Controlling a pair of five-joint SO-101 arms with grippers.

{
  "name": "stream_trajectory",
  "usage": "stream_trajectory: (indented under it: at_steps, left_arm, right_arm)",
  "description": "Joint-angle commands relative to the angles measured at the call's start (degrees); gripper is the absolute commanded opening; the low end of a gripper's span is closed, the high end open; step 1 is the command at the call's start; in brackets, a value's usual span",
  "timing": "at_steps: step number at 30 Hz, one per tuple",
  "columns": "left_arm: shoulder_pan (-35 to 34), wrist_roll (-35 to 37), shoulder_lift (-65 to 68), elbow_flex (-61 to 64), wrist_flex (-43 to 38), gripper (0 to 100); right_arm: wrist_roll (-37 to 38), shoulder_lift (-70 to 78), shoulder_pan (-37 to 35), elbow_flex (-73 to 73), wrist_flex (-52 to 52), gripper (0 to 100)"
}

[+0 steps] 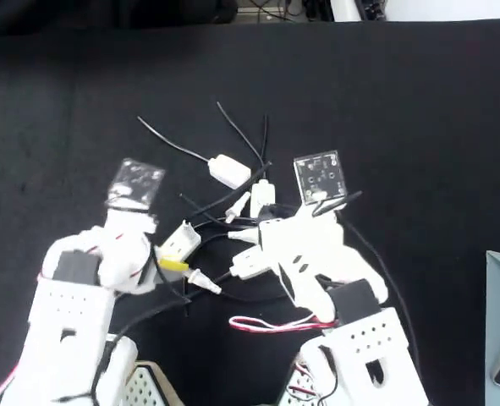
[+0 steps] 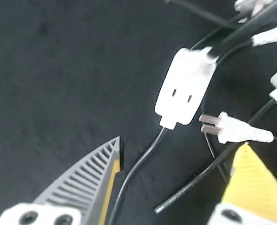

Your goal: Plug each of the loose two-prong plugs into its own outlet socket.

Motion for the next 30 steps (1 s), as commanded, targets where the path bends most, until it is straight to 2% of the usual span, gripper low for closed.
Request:
stream_trajectory:
  at_steps: [1,14,17,25,28,30]
  left_arm:
    - [1.10,-3.08,13.80,-5.85,-6.68,34]
    - [3.12,-4.22,38.68,-12.53,-18.90,30]
    - [3.65,-4.66,42.46,-14.11,-19.60,23]
    - [2.95,-4.66,42.46,-17.45,-19.52,10]
    - [0.66,-4.66,40.00,-20.44,-19.52,3]
    - [-1.27,-4.31,39.47,-24.22,-19.34,3]
  right_arm:
    - [-0.53,-0.84,-0.44,3.56,-6.68,1.5]
    - [-0.44,-0.92,-0.53,4.79,-8.09,1.5]
    - [-0.44,-0.92,-0.53,4.79,-8.09,1.5]
    - [-0.44,-1.27,-0.53,4.79,-8.09,1.5]
    - [-0.44,-1.27,-0.53,4.79,-8.09,1.5]
    - [-0.53,-1.27,-0.53,4.88,-8.09,1.5]
